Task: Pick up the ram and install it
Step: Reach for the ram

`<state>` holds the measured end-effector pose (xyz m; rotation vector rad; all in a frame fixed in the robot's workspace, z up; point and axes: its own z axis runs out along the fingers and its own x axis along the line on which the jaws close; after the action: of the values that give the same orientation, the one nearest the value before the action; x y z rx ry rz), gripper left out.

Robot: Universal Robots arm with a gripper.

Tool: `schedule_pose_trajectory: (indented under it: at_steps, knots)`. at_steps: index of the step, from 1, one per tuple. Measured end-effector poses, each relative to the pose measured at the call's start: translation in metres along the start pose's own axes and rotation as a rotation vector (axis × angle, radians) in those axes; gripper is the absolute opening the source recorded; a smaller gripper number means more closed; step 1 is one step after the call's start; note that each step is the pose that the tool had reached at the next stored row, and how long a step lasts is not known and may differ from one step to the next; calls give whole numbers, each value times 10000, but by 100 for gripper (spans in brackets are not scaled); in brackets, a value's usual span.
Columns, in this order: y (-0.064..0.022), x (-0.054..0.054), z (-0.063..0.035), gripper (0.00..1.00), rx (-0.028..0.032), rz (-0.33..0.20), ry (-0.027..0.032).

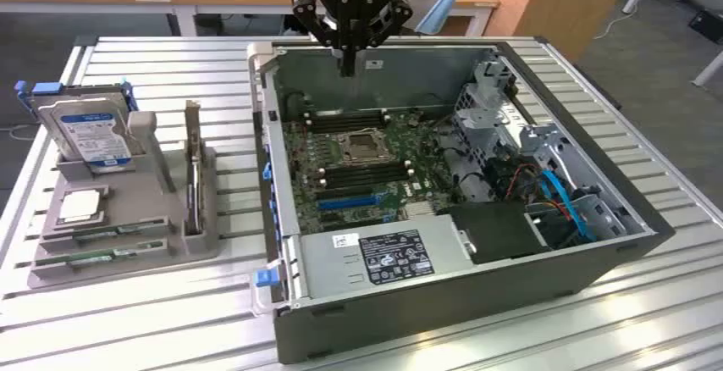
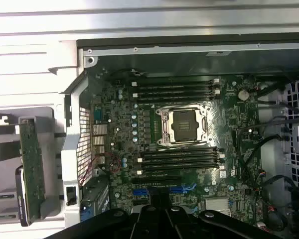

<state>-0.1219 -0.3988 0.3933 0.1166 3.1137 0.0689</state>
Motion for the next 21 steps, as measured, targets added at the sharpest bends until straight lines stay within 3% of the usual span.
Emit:
schedule_pose_trajectory:
  at_steps: [14, 21]
  knots:
    - [0, 7, 0, 11, -1, 1, -1]
    - [-10, 140, -4, 11, 0, -1, 0]
